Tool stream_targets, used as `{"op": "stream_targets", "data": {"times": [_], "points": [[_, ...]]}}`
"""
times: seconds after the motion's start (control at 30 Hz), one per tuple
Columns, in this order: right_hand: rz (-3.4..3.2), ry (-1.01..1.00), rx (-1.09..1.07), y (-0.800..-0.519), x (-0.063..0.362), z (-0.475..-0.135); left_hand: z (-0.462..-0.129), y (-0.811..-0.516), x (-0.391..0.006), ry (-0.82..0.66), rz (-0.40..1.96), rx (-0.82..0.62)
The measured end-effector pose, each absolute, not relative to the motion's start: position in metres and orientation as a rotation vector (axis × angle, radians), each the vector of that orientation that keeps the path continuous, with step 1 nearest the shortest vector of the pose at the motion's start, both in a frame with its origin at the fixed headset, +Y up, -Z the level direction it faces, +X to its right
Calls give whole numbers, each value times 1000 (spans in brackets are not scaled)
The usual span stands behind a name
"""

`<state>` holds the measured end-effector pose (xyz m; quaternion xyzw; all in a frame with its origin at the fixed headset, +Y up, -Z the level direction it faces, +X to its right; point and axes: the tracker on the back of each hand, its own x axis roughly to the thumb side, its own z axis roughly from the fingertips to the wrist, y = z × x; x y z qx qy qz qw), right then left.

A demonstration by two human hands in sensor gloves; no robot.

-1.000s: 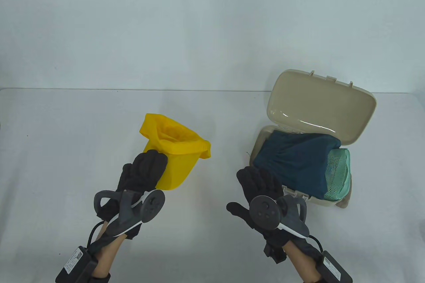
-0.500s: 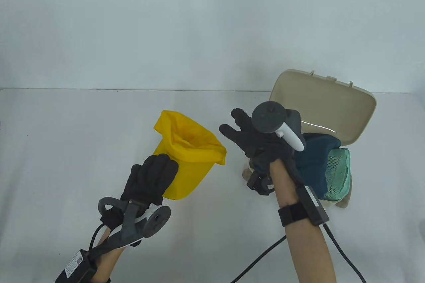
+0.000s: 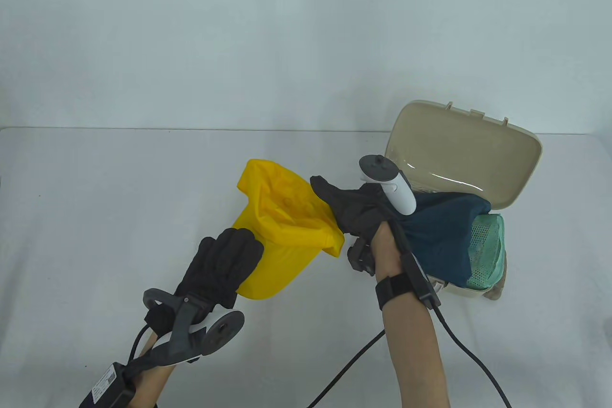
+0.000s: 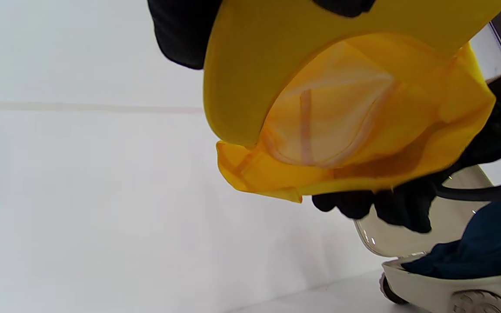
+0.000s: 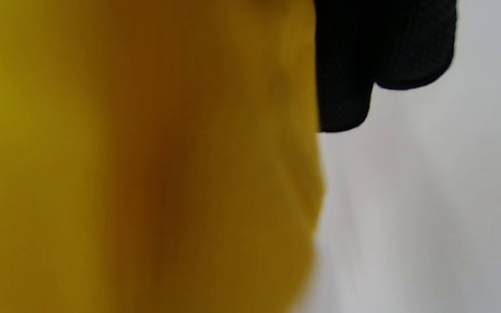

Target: Pack suitcase

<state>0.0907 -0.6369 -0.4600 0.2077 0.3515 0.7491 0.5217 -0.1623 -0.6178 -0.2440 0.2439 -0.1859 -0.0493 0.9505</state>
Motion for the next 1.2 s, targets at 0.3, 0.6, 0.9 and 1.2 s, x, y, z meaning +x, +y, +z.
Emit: {"op": "stream_targets", "data": {"times": [0.3,0.6,0.9,1.2], "points": [[2069,914,595,-614,63,-446,-254,-636,-156,-378,-237,384],[2271,936,616,-613,30,-430,-261,-646,-153,-369,-292,333],[2340,740,439,-603,47,-428,-265,-639,-165,-362,-156,224],[2294,530,315,-601,79,-422,-283,-634,-216,-217,656,43]]}}
